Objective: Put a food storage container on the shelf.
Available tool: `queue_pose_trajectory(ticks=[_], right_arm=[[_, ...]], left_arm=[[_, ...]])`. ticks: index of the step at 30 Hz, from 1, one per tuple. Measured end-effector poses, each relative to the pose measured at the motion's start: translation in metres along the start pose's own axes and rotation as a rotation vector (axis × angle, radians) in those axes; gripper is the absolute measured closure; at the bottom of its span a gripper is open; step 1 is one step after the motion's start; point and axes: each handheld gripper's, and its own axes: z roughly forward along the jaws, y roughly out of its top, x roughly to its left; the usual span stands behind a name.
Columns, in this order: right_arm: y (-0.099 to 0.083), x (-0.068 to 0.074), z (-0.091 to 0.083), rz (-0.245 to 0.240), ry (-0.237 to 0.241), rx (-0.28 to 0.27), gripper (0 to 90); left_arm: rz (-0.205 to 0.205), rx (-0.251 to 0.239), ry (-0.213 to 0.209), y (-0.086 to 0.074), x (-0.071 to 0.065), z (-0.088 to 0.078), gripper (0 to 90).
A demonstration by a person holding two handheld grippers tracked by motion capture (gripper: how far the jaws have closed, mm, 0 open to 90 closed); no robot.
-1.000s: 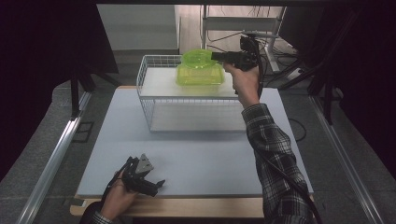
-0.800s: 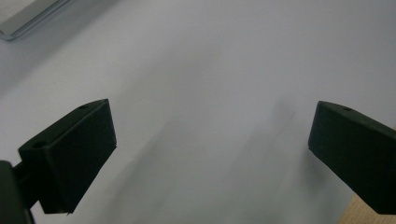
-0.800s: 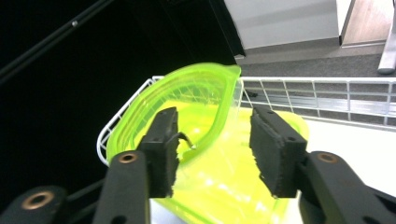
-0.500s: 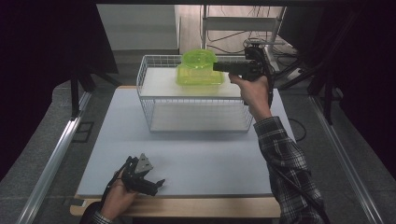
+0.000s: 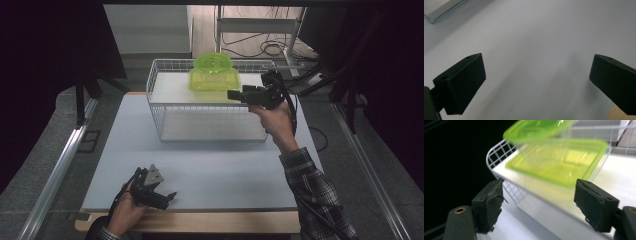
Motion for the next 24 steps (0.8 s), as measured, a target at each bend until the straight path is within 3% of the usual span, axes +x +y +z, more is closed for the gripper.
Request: queue_pose_trajectory(ticks=[5, 12, 18, 24], right_arm=[[-0.038, 0.004, -0.001, -0.054, -0.009, 0.025, 15.5], [-0.114, 0.000, -0.001, -0.138, -0.061, 0.085, 7.3], [-0.177, -0.012, -0.001, -0.137, -0.080, 0.125, 4.5], [-0.208, -0.020, 0.010, -0.134, -0.085, 0.209, 4.5]], left_arm=[[0.003, 0.001, 0.002, 0.000, 0.000, 0.000, 0.4], [0.010, 0.005, 0.003, 0.000, -0.001, 0.001, 0.4], [0.019, 0.008, 0.004, -0.001, -0.002, 0.002, 0.4], [0.013, 0.004, 0.005, 0.000, -0.001, 0.001, 0.4]])
